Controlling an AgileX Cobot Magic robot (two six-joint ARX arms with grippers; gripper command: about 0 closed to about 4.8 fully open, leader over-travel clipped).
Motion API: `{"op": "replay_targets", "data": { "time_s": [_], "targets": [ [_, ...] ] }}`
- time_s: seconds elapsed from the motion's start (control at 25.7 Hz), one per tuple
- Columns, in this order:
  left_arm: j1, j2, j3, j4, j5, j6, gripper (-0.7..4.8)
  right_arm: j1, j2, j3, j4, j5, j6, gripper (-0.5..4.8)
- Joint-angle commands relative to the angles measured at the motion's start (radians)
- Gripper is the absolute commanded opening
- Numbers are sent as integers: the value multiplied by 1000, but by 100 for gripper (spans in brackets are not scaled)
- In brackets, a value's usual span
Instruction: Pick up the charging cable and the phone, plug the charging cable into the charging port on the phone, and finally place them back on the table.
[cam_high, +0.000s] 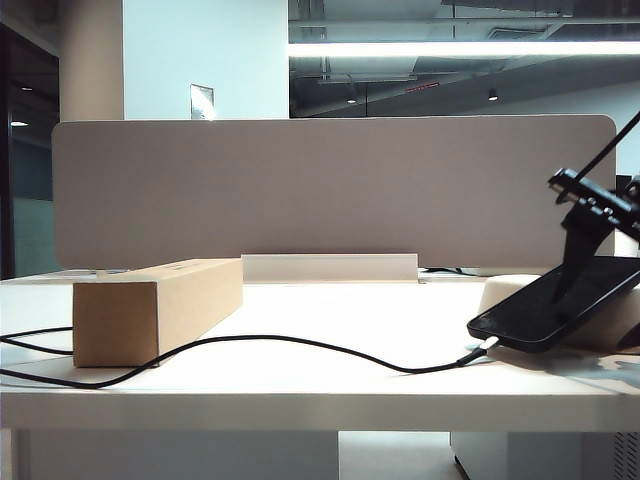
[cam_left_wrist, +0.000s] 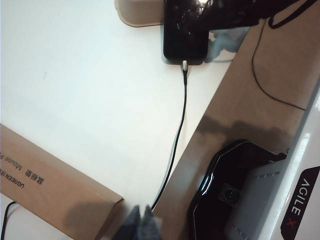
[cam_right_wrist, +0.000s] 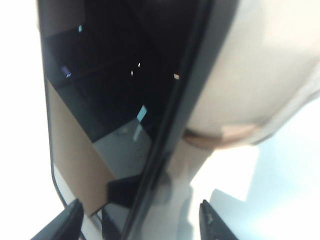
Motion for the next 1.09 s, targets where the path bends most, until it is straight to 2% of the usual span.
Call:
{"op": "replay_targets", "data": {
  "time_s": [0.04, 0.27, 0.39, 0.43, 0.51, 0.54, 0.62, 0.82, 1.09],
  "targets": [
    [3, -6, 4, 13, 1, 5, -6, -3, -33, 1, -24, 20, -30, 320],
    [4, -6, 4, 12, -36, 8, -6, -3, -124, 1, -101, 43, -65, 320],
    [6, -7, -17, 19, -50, 8, -6, -3, -243, 0, -136, 101, -164, 299],
    [11, -10, -32, 24, -48, 7, -6, -3, -264, 0, -139, 108, -197, 271],
    [42, -26, -116, 80, -9, -2, -6, -2, -342, -3, -150, 109, -314, 81],
    [49, -37, -145, 97, 6, -4, -6, -2, -361, -8, -149, 110, -338, 36],
    [54, -64, -215, 137, 1, -14, -6, -2, -420, -32, -146, 162, -360, -2],
    [55, -149, -348, 232, -8, -29, -6, -2, -568, -130, -114, 215, -418, -1],
    [71, -289, -528, 404, -40, -102, -6, -2, -769, -272, -44, 261, -451, -2]
  ]
}}
